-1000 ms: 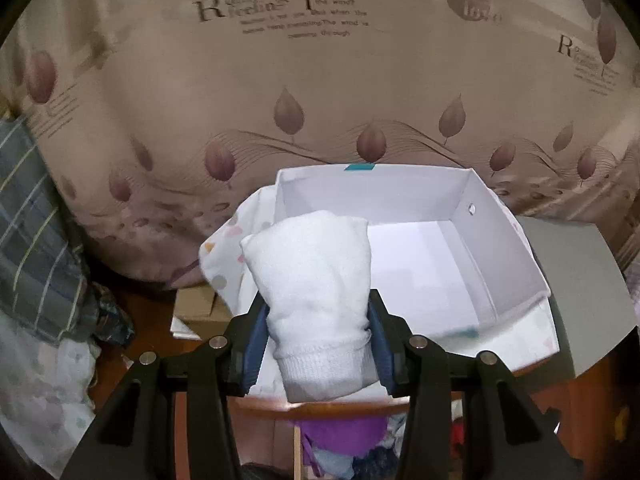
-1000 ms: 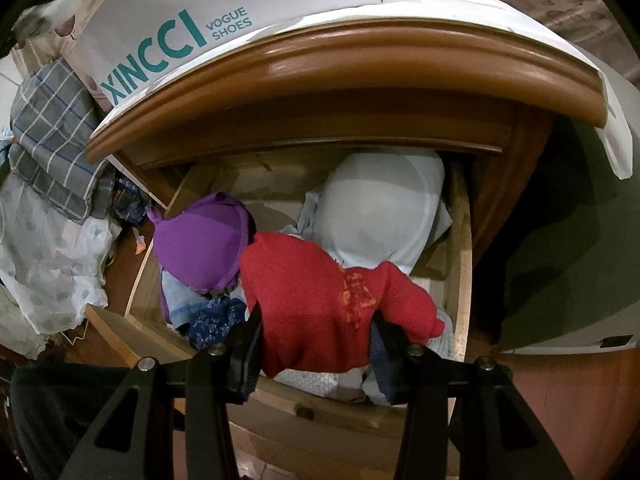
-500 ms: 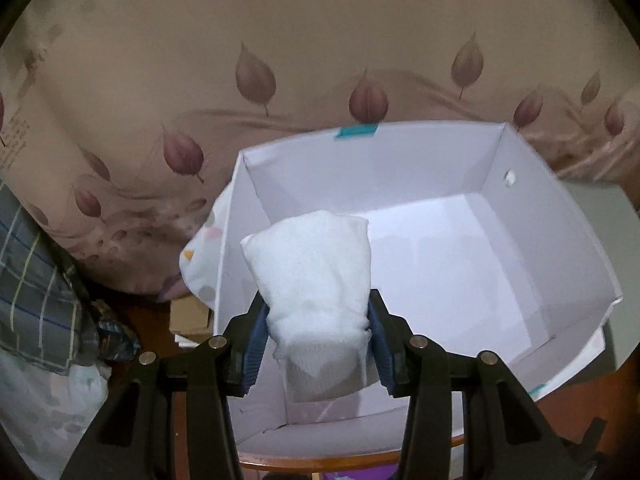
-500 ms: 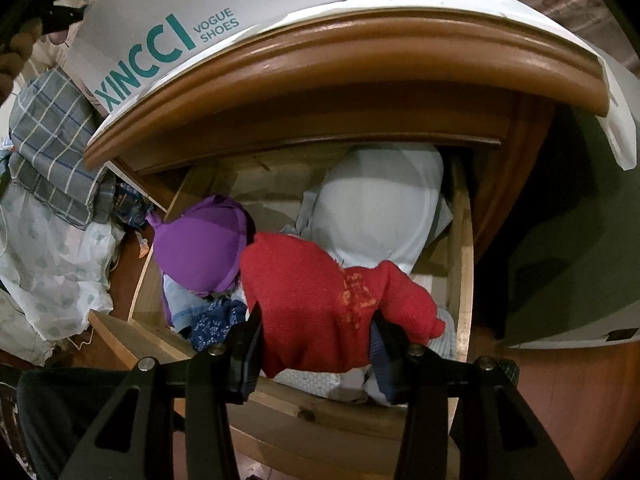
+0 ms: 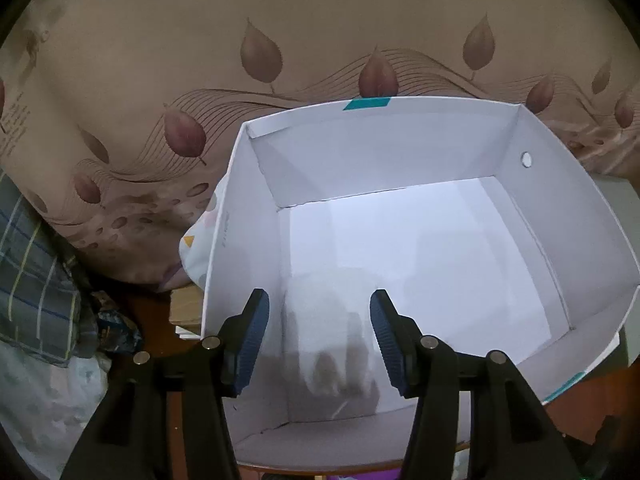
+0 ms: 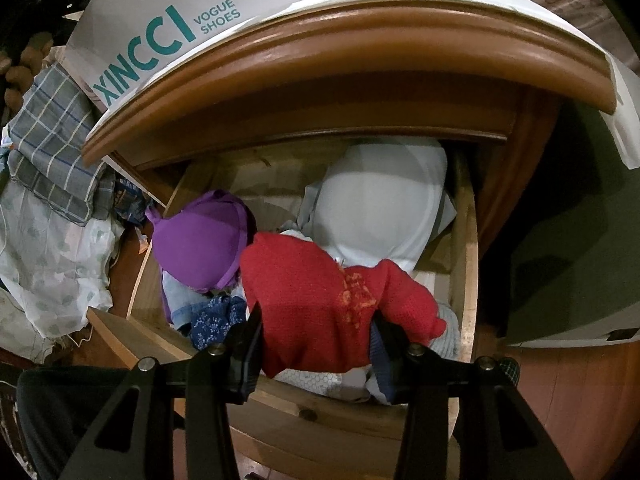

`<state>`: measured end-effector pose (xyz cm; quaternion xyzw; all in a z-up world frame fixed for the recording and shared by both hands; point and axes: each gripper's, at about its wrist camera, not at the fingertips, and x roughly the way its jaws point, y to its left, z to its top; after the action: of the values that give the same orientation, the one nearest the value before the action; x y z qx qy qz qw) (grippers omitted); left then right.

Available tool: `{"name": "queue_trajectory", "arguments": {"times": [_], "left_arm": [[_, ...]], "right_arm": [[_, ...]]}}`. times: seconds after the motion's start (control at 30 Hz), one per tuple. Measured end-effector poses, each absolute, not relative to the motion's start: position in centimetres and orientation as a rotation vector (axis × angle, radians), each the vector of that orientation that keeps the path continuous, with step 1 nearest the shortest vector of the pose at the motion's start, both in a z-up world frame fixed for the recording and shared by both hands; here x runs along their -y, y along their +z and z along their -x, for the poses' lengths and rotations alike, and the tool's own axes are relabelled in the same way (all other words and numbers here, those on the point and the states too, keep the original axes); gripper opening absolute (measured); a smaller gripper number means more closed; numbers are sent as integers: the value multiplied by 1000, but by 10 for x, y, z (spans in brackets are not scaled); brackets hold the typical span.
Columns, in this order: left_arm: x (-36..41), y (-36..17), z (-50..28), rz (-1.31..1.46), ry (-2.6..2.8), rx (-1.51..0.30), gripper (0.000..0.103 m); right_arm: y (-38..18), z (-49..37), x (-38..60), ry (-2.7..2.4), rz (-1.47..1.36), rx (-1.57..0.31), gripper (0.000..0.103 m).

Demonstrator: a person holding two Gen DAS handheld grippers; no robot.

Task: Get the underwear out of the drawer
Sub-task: 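Lift the white socks with the left tool and drop them into the shoe box, then lift the red garment with the right tool and release it into the shoe box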

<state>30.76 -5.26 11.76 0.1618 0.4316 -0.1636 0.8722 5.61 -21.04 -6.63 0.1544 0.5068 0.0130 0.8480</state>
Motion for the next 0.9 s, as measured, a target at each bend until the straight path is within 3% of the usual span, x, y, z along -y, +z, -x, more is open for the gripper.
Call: {"name": "queue_trajectory", "arguments": {"times": [0.63,0.9], "left_arm": [[22,155,-217,-314,-262,-693,69],[-16,143,-181,-256,-178,-708,77]], "right_arm": [[-68,-54,200,29,-260,-1071,46],[-61,-48,194,28,-237,-1039,46]]}}
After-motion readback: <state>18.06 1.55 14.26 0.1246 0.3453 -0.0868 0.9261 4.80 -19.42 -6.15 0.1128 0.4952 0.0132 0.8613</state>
